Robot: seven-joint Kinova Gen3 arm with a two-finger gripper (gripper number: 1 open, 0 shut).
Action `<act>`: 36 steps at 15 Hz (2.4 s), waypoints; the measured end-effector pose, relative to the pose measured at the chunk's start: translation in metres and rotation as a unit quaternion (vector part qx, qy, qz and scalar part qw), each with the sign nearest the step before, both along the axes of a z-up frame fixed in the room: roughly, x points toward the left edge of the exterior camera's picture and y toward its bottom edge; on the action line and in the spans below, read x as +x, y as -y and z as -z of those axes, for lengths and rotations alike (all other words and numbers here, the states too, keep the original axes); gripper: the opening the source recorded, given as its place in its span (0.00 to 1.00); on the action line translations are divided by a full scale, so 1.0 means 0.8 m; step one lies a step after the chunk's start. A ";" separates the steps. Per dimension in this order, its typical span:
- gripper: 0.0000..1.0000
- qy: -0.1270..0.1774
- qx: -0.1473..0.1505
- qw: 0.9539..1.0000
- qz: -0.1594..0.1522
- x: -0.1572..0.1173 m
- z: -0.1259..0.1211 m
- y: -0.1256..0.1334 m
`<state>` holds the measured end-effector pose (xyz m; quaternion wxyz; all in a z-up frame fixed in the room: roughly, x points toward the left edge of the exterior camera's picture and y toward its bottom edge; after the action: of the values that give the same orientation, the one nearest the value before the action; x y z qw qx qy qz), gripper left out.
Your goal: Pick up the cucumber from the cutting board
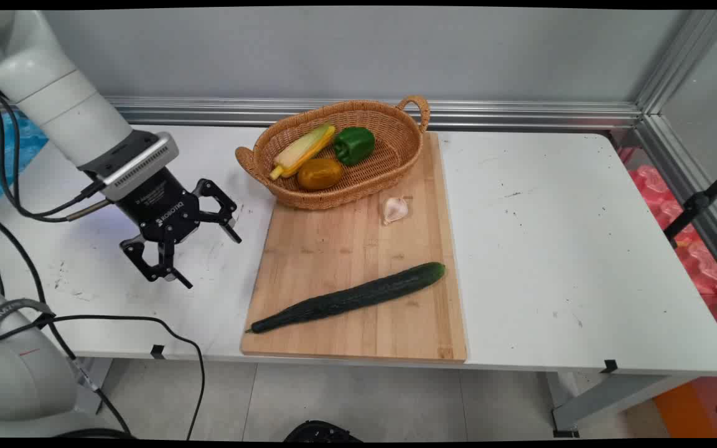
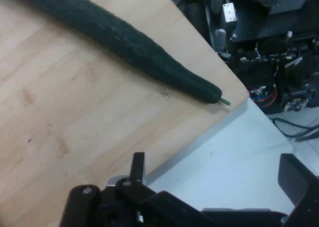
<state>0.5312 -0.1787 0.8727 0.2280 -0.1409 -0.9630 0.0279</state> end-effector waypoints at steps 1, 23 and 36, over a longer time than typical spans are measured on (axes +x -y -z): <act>1.00 0.000 -0.002 1.000 0.008 0.000 0.001 -0.001; 1.00 -0.025 0.067 0.947 -0.313 -0.182 0.002 0.057; 1.00 0.064 0.080 0.906 -0.411 -0.273 0.073 0.061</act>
<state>0.3125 -0.2275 0.8146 0.1445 0.2841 -0.9473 0.0332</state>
